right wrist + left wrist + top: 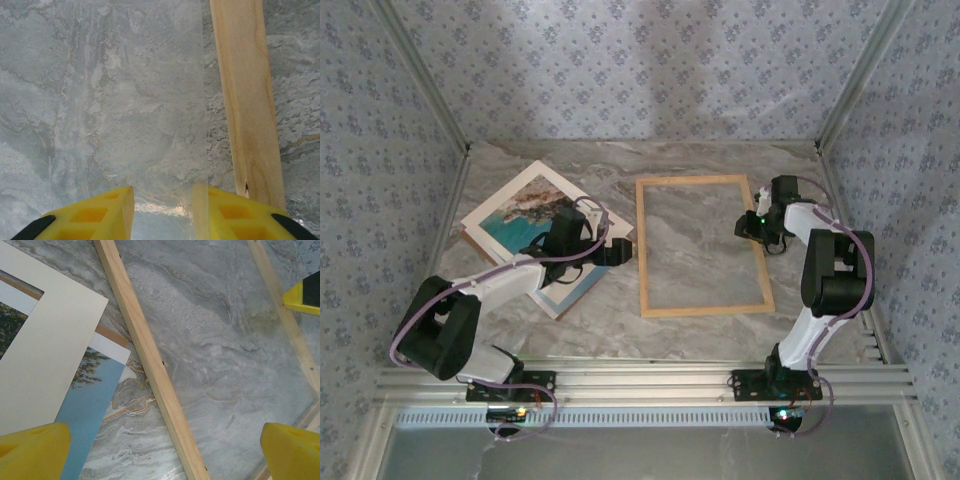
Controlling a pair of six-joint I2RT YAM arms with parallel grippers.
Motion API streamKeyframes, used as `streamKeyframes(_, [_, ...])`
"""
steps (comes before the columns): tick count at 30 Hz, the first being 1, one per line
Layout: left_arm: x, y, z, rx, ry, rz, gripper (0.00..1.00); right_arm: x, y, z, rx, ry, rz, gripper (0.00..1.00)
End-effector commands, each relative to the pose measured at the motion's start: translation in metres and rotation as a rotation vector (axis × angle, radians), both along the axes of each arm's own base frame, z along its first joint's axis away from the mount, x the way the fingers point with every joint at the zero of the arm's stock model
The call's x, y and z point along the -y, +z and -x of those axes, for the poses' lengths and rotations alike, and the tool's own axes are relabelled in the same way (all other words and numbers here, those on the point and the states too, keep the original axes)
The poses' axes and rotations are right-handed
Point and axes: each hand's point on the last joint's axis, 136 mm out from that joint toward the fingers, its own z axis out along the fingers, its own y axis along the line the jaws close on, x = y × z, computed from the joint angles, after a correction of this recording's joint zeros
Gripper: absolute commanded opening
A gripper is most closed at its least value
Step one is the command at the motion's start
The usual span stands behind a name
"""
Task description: Put the photo into the frame
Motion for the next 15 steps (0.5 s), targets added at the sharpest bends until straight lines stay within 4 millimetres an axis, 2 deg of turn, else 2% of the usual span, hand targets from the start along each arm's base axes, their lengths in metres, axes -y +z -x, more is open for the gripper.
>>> streamKeyframes(1, [0.0043,0.0011,-0.0007,0.005,-0.023,-0.008,0.97,0.0067,0.0042,-0.0061,0.011,-0.005,0.032,0.36])
streamKeyframes(15, [0.0034,0.0,-0.0002,0.004,-0.023,-0.011,0.97,0.0078,0.0018,-0.011,0.002,0.009,0.08,0.32])
